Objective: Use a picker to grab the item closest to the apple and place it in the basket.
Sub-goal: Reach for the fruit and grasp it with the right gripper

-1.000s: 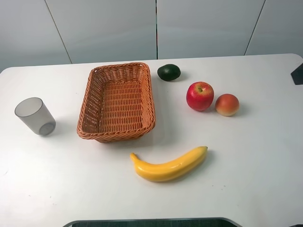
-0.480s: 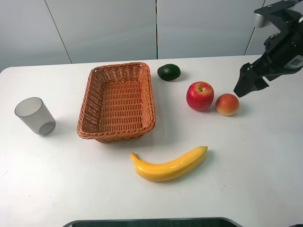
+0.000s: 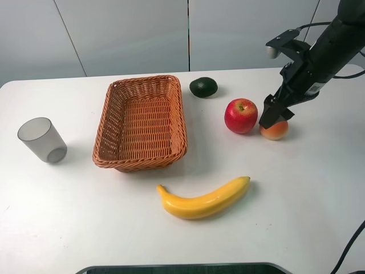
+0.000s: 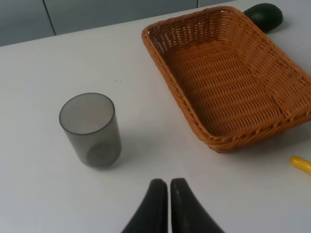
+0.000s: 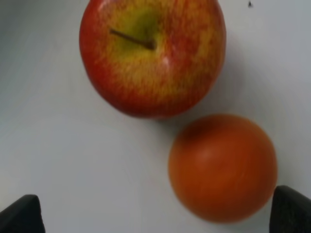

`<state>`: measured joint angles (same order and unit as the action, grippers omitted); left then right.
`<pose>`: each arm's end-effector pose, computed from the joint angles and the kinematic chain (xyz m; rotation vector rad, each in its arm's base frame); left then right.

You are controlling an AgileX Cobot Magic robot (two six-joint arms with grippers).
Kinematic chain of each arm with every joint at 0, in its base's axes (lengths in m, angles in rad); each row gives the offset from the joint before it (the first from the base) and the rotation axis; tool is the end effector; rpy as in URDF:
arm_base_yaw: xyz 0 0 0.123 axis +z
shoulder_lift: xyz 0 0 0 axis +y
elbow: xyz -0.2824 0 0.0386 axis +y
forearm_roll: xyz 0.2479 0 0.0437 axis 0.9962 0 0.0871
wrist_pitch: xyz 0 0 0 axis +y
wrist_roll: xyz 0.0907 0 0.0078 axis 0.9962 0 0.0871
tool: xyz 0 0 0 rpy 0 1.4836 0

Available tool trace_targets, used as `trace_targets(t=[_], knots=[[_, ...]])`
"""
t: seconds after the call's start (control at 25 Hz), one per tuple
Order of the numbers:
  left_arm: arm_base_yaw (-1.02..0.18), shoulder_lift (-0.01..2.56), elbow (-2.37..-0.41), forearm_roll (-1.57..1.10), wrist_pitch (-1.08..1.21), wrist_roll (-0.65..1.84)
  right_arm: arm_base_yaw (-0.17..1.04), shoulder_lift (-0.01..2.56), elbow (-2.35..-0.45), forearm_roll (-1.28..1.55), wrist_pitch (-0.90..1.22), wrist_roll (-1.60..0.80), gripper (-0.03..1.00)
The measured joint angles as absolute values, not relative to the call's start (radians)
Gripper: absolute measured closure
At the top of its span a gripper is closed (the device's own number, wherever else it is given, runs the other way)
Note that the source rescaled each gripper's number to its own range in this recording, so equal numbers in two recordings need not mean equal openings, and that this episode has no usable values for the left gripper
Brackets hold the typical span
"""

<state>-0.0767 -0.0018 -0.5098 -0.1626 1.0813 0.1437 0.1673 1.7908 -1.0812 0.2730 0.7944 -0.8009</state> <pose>-0.0087 -0.0124 0.2791 0.2356 2.0323 -0.1530 0.3235 0.0724 0.1738 -1.1266 2.6973 0.2217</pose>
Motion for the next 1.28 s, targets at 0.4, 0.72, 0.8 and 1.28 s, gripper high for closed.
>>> trace_targets(t=[0.4, 0.72, 0.8, 1.28], knots=[[-0.077, -0.002, -0.510, -0.163, 1.081, 0.144, 0.167, 1.916, -1.184, 0.214, 0.805, -0.928, -0.03], [-0.077, -0.002, -0.510, -0.163, 1.081, 0.144, 0.147, 1.967, -1.184, 0.197, 0.811, -0.932, -0.03], [-0.077, -0.002, -0.510, -0.163, 1.081, 0.144, 0.145, 1.981, -1.184, 0.197, 0.801, -0.932, -0.03], [-0.077, -0.002, -0.510, -0.163, 1.081, 0.144, 0.141, 2.061, -1.188, 0.201, 0.738, -0.932, -0.03]])
